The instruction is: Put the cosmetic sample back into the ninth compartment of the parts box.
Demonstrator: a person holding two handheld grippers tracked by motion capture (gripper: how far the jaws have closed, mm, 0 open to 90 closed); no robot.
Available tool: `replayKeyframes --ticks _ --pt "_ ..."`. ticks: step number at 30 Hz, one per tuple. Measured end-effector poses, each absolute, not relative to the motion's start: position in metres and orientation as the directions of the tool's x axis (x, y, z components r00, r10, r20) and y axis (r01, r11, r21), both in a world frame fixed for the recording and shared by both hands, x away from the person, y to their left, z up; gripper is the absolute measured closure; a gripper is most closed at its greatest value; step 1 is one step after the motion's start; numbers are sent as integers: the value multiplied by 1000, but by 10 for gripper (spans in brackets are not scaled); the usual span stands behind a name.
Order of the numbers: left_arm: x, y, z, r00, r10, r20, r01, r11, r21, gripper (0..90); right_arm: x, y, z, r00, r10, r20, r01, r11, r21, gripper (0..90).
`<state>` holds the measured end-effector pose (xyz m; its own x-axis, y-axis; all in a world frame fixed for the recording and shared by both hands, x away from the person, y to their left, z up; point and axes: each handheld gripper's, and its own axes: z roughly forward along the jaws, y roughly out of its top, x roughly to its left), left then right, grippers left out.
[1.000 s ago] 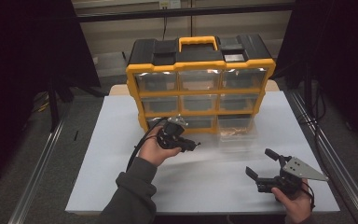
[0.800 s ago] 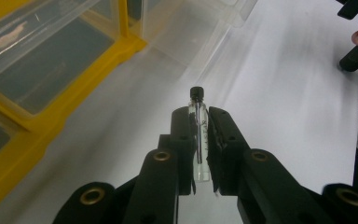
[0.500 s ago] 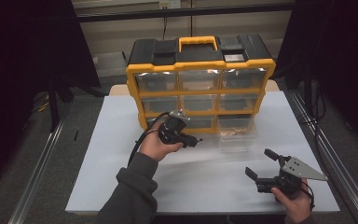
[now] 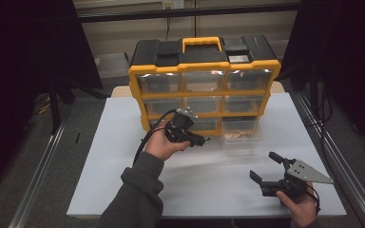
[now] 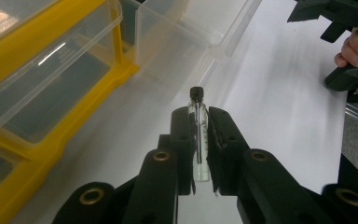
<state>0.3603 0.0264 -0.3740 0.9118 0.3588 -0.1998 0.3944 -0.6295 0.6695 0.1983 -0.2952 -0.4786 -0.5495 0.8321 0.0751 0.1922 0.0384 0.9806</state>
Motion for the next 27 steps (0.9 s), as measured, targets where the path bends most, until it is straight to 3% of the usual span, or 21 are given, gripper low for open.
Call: replayKeyframes --ticks 27 --pt "371 8 -350 918 347 -189 374 -610 699 813 199 -295 -479 -558 826 76 193 40 980 6"
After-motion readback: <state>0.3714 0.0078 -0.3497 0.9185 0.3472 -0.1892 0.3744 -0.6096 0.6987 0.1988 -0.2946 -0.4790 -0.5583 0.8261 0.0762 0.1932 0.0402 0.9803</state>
